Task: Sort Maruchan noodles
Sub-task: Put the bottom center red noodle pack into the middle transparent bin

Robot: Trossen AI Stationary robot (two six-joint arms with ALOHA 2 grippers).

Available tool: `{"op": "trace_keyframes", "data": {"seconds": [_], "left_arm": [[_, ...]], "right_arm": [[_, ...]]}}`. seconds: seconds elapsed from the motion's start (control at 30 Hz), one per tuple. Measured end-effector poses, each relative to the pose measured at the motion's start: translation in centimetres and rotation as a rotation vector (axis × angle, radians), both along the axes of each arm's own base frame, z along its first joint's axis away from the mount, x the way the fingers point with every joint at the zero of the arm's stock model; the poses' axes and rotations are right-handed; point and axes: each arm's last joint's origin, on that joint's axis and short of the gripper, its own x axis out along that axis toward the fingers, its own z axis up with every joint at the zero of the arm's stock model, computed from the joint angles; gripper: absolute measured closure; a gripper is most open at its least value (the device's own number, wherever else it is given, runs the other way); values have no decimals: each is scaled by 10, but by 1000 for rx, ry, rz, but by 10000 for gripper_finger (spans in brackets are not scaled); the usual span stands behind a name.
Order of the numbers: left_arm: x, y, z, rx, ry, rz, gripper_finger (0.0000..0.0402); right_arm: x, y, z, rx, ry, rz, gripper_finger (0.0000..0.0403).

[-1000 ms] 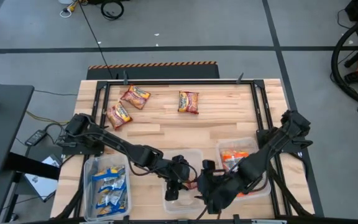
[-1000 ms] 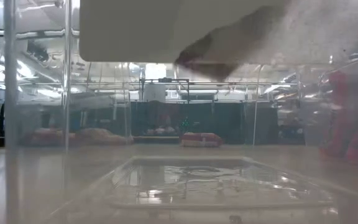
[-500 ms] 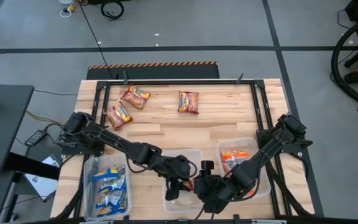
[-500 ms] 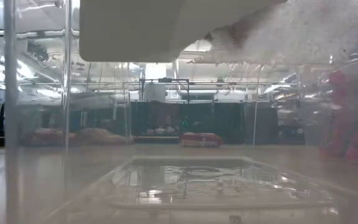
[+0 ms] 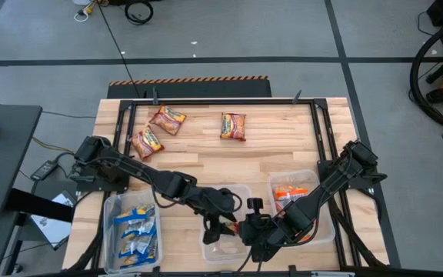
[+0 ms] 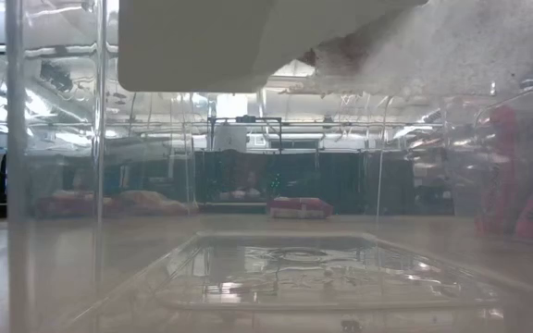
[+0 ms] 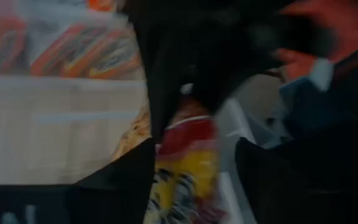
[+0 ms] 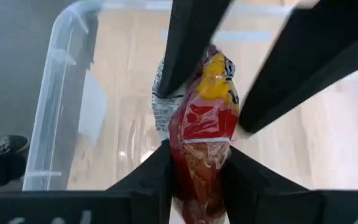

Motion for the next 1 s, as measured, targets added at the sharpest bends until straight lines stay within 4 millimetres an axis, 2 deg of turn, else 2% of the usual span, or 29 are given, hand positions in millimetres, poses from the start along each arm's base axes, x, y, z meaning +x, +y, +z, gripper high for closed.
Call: {"op": "trace_keyframes", "data": {"seconds": [0.1, 0.2, 0.3, 0.4, 0.57, 0.63, 0.73, 0.8, 1.0], "left_arm": [[-11, 7, 16, -18, 12, -29, 145], [-34, 16, 35, -14, 71, -37, 133], [-62, 23, 56, 12, 109, 10, 137], [-90, 27, 70, 44, 161, 80, 147], [-129, 26, 78, 69, 288, 167, 161], [-141, 23, 80, 85, 317, 195, 166], [-154, 19, 83, 100, 318, 236, 170], [-158, 16, 83, 112, 309, 254, 170], [-160, 8, 80, 132, 301, 293, 171]], "right_arm": [[1, 0, -1, 69, 38, 14, 297], [6, -2, 0, 207, 84, 9, 299], [15, -9, 1, 333, 107, -22, 299], [24, -19, 2, 374, 102, -67, 300], [39, -28, 1, 405, 49, -71, 300], [47, -24, -11, 408, 62, -36, 300], [56, -20, -36, 413, 130, -27, 300], [57, -20, -46, 402, 174, -33, 300], [62, -24, -49, 491, 221, -72, 300]]}}
